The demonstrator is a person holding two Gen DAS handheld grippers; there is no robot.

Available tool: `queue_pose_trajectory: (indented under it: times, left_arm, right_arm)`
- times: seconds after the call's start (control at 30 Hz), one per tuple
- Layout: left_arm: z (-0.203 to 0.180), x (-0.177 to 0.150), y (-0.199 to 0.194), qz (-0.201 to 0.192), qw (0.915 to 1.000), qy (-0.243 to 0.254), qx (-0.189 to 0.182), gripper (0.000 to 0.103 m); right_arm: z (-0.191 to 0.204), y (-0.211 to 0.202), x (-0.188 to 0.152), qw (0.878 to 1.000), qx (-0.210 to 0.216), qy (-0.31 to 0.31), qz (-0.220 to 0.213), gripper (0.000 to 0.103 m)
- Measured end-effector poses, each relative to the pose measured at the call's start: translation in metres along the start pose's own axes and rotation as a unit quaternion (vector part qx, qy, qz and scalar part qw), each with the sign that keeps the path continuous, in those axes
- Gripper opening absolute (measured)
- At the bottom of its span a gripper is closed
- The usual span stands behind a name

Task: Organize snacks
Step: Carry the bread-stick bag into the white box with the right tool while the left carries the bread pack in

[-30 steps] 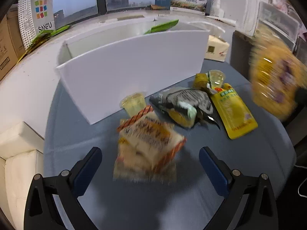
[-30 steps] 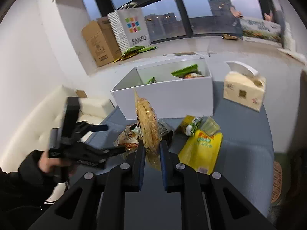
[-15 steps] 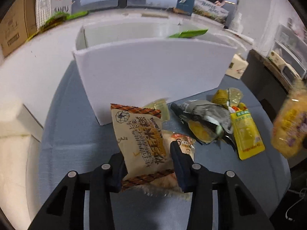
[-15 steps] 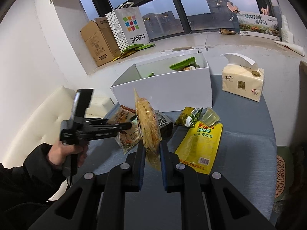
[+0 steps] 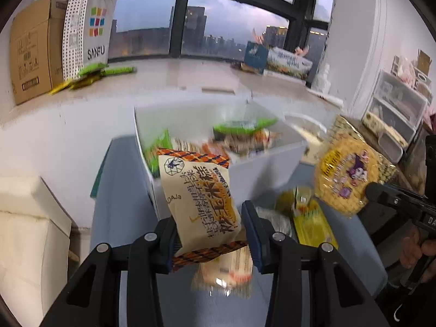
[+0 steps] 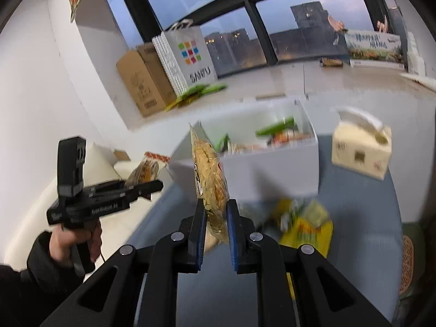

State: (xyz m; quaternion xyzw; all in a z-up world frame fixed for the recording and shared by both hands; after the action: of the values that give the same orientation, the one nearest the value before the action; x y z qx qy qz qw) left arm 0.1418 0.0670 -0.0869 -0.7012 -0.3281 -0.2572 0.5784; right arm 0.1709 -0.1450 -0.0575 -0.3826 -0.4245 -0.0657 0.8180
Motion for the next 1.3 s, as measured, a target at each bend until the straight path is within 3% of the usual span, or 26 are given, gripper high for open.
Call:
queue_pose_trajectory:
  times: [0.27,0.43,0.57,0.6,0.63,0.67,0.7,0.8,1.1,1.3]
  left_arm:
    - [0.013,0.074,0.020,-0.022,0.9993,0.026,0.015,0.046]
    - [0.029,0.107,0.056,-0.008,0.9991,0.025,0.034,0.046]
    - [0.038,0.119,0.079,0.016,0.9984,0.028,0.046,0.047]
    - [0.039,0.121,0.084,0.021,0.9973,0.032,0.062,0.060]
    - [0.040,0.122,0.088,0.028,0.9960,0.036,0.077,0.078]
    - [0.042,0.123,0.093,0.039,0.9947,0.037,0.088,0.103]
    - [0.043,0.122,0.096,0.043,0.9943,0.038,0.090,0.103]
    - [0.044,0.114,0.102,0.060,0.9916,0.051,0.103,0.103]
    - [0.036,0.103,0.095,0.053,0.9908,0.067,0.105,0.103]
    - [0.020,0.105,0.061,0.026,0.9952,0.057,0.076,0.103]
  right_arm:
    - [0.002,0.056,0.086,0.999,-0.027,-0.013,-0.014,0.015]
    - [-0.006,0.094,0.123,0.998,-0.062,-0.005,-0.007,0.015]
    - [-0.013,0.119,0.133,0.997,-0.079,-0.005,0.012,0.016]
    - [-0.015,0.126,0.135,0.996,-0.082,-0.006,0.018,0.027]
    - [-0.018,0.133,0.138,0.995,-0.099,-0.007,0.021,0.073]
    - [-0.021,0.138,0.140,0.992,-0.120,-0.013,0.025,0.097]
    - [-0.023,0.140,0.141,0.990,-0.136,-0.016,0.025,0.103]
    - [-0.033,0.139,0.142,0.985,-0.171,-0.018,0.018,0.103]
    - [-0.033,0.116,0.131,0.986,-0.164,-0.020,0.005,0.103]
    - [-0.029,0.091,0.122,0.988,-0.149,-0.026,-0.014,0.103]
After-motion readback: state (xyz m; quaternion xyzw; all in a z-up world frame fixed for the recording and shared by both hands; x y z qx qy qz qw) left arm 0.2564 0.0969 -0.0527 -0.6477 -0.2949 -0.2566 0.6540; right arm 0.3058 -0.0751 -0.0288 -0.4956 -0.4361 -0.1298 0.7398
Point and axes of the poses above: each gripper's, at about its wrist camera, not at the fingertips, and y roughly the way its jaws point, z to its left, x to its top, the point moved 5 cm from there along y, roughly the way its jaws point, and after that the axes turned 3 degrees about -x, right-handed, at the moved point
